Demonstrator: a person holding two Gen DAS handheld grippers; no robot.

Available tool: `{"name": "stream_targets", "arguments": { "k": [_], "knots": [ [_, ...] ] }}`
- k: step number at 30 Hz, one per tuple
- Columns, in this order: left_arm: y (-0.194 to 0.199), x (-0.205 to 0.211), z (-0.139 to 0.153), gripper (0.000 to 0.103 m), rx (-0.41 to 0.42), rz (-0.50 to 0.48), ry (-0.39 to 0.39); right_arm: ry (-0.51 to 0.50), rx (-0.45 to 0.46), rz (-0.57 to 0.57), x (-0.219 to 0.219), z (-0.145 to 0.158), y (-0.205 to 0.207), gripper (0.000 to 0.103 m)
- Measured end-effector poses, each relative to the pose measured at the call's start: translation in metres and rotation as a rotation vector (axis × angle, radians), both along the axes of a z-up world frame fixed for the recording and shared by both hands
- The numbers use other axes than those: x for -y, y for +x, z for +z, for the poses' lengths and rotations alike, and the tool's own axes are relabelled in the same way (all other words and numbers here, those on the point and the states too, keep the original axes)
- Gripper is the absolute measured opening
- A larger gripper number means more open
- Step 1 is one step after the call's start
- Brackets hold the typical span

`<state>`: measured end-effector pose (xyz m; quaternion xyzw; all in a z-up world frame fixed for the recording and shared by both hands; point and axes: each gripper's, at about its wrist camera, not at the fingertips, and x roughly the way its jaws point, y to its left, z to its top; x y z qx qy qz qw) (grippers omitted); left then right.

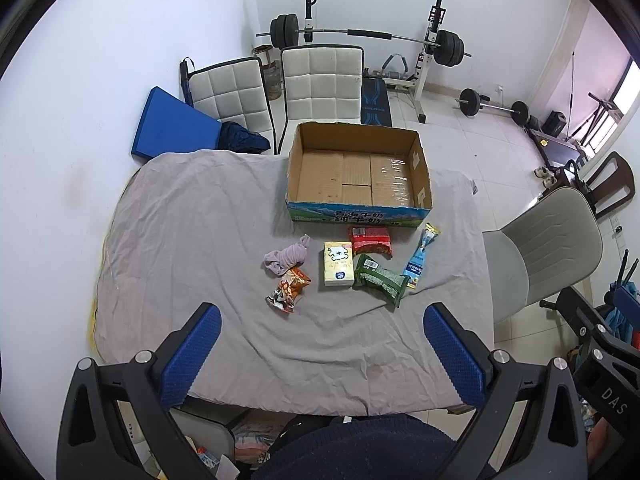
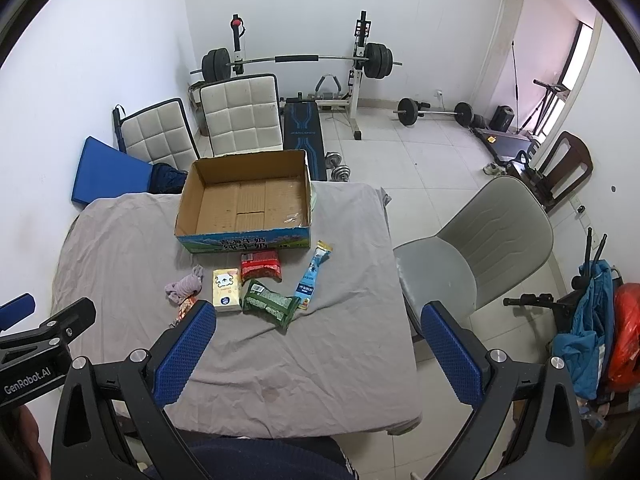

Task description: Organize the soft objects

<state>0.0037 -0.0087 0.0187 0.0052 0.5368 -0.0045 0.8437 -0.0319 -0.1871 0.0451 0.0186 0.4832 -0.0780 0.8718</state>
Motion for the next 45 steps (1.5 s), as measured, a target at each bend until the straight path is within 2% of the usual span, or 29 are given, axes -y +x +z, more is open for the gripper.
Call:
{"name": "stream_targets", "arguments": {
  "k": [24, 31, 35, 39, 43, 45],
  "knots": [
    [0.004, 0.001, 0.002, 0.103, -0.001, -0.007, -0.007, -0.002, -0.008, 0.013, -0.001, 0.008, 0.011, 0.103],
    [0.005, 0.000, -0.001, 0.103, -0.006, -0.007, -0.008, 0.007, -0.015, 0.018, 0.002, 0.001, 0.013, 0.103],
    [0.021, -0.006, -0.009, 0.103, 0.005, 0.005, 0.001, 0.050, -0.046, 0.012, 0.009, -0.017, 0.028, 0.103],
    [0.048, -0.023, -0.027, 0.103, 0.013, 0.042, 0.018, 0.081, -0.111, 0.023, 0.009, -0.049, 0.056, 0.103],
    [0.081, -0.045, -0.061, 0.103, -0.032, 0.070, 0.047, 0.128, -0.190, 0.052, 0.002, -0.098, 0.095, 0.103],
    [0.100, -0.057, -0.088, 0.103, -0.078, 0.071, 0.053, 0.142, -0.244, 0.067, -0.010, -0.130, 0.118, 0.103]
  ]
}}
